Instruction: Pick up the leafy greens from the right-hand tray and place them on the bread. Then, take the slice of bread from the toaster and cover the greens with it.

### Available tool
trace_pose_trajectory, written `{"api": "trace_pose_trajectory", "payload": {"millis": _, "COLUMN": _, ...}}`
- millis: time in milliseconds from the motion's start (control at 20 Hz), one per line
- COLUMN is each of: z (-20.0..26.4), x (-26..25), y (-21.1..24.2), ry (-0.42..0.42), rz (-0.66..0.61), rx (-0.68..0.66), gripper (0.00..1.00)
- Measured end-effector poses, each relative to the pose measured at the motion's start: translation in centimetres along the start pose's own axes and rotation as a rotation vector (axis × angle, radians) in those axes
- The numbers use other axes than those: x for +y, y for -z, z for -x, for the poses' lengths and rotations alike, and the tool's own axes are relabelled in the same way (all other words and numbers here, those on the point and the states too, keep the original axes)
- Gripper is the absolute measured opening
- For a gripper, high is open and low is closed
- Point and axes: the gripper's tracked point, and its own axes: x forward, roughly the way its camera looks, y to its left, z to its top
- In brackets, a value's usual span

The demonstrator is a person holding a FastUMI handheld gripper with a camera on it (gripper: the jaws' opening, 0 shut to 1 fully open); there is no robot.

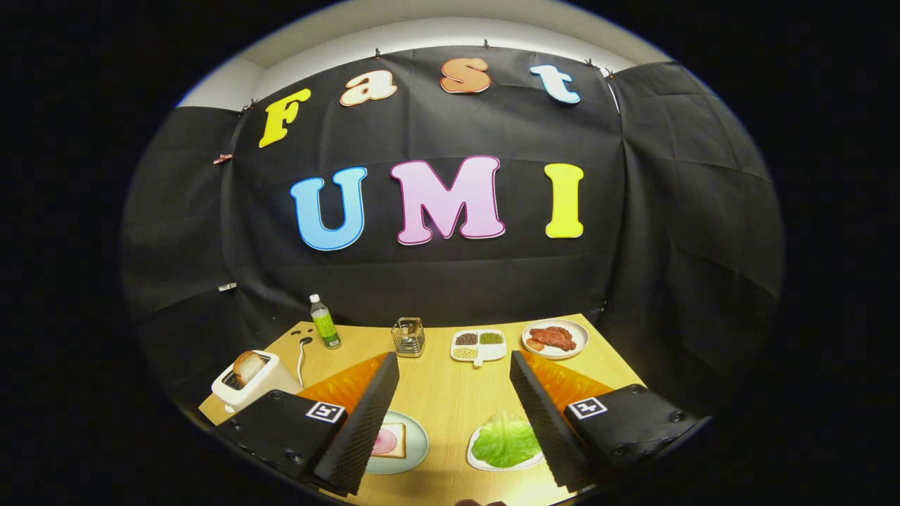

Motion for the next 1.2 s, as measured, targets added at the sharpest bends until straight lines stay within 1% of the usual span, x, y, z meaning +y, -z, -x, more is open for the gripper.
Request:
{"api": "trace_pose_trajectory", "payload": {"millis": 200, "z": -0.9, "x": -0.9, "y": 0.3, "ry": 0.008, "rz": 0.009, "rx": 0.017, "gripper": 0.99}}
{"api": "trace_pose_trajectory", "payload": {"millis": 300, "z": -1.7, "x": -1.9, "y": 1.9, "ry": 0.021, "rz": 0.015, "rx": 0.069, "gripper": 0.99}}
{"api": "trace_pose_trajectory", "payload": {"millis": 550, "z": -3.4, "x": -3.4, "y": 5.9, "ry": 0.014, "rz": 0.002, "rx": 0.195, "gripper": 0.99}}
{"api": "trace_pose_trajectory", "payload": {"millis": 950, "z": -6.4, "x": -7.3, "y": 15.7, "ry": 0.008, "rz": 0.022, "rx": 0.441, "gripper": 0.99}}
{"api": "trace_pose_trajectory", "payload": {"millis": 1200, "z": -7.8, "x": -9.3, "y": 22.6, "ry": 0.043, "rz": 0.038, "rx": 0.593, "gripper": 0.99}}
